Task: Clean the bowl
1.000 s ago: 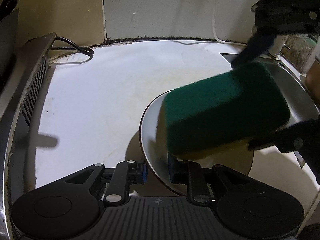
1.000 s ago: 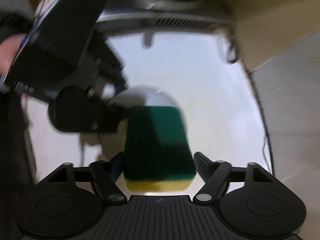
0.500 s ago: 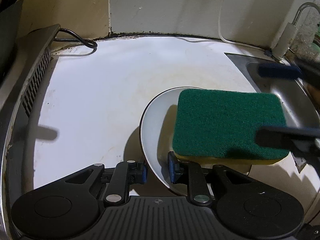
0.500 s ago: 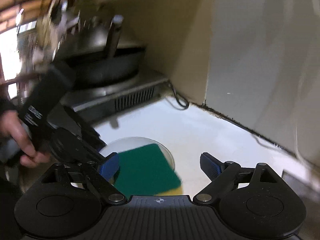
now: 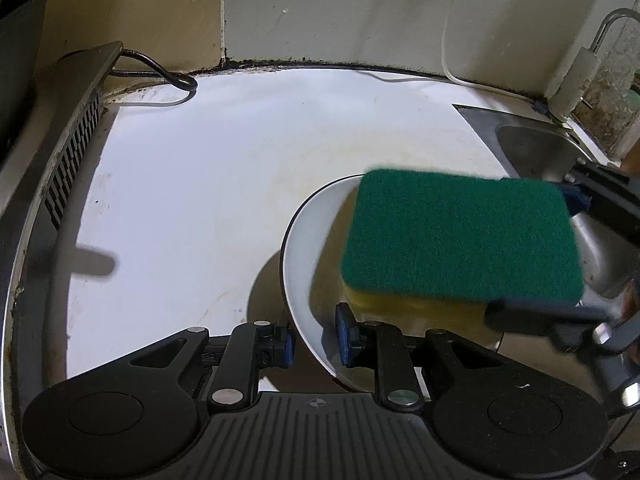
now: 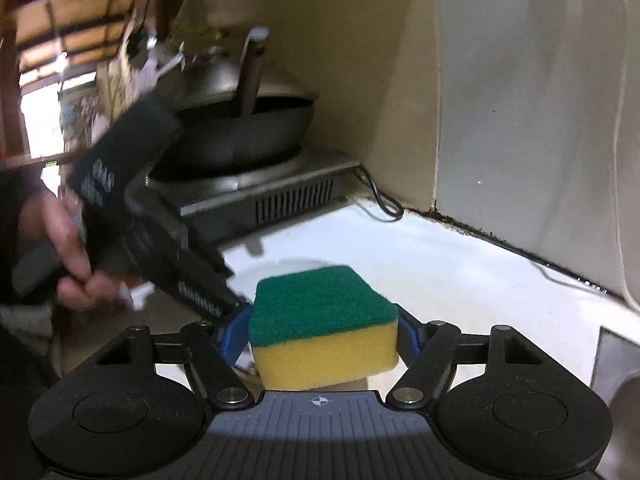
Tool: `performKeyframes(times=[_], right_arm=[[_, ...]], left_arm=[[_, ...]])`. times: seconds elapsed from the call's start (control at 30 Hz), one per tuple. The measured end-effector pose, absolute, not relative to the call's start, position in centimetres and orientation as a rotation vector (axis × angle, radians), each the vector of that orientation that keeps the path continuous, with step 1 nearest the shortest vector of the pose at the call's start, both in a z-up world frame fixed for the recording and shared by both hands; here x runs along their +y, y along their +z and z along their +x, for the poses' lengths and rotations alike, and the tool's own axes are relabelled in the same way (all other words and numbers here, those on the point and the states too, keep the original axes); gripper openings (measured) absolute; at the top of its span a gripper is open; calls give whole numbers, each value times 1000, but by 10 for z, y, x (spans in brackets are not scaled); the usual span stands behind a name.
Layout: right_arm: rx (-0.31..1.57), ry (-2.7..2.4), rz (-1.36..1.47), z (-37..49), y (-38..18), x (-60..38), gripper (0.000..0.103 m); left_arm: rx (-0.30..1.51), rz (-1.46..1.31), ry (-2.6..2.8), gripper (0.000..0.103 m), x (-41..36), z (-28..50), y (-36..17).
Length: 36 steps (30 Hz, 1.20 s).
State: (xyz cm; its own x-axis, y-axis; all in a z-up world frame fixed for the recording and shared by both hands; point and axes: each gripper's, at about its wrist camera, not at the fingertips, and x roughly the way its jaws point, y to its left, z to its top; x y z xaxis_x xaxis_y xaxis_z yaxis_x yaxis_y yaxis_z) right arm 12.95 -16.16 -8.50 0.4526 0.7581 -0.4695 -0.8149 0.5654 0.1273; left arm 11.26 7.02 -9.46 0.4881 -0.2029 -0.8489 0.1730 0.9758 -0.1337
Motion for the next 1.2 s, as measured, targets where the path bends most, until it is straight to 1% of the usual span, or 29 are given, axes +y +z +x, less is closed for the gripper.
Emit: performKeyframes(times=[0.03, 0.17, 0.27, 0.33, 0.4, 0.53, 0.63, 0.8, 0.87, 0.93, 1.07, 1.2], right_arm=[[524, 971, -121, 131, -82, -161, 71], [625, 1003, -320, 138, -51, -136, 71], [712, 1035, -691, 138, -43, -103, 71], [721, 1039, -807, 135, -44, -95, 71], [698, 1044, -919, 130, -46, -80, 71], [666, 1080, -939, 129, -50, -66, 71], [687, 1125, -933, 129, -50, -64, 71], [753, 1140, -1028, 127, -47, -72, 70], [739, 1077, -1067, 130, -47, -77, 70], [734, 1058, -1015, 134, -45, -77, 70], [717, 1117, -964, 135, -46, -68, 71], [786, 1170, -1010, 134, -49, -71, 70]], left_arm=[[1036, -31, -228, 23, 70, 113, -95], [1015, 12, -202, 23, 66, 107, -91], [989, 57, -193, 23, 64, 103, -89], [978, 59, -191, 21, 65, 102, -87], [960, 86, -189, 21, 63, 102, -86], [962, 75, -190, 21, 66, 105, -87], [966, 40, -207, 20, 71, 107, -87], [989, -21, -256, 18, 72, 110, -89], [990, -6, -275, 20, 66, 110, -89], [994, 9, -283, 22, 62, 110, -91], [1002, 5, -289, 22, 63, 111, -93], [1007, 0, -285, 22, 66, 112, -93]])
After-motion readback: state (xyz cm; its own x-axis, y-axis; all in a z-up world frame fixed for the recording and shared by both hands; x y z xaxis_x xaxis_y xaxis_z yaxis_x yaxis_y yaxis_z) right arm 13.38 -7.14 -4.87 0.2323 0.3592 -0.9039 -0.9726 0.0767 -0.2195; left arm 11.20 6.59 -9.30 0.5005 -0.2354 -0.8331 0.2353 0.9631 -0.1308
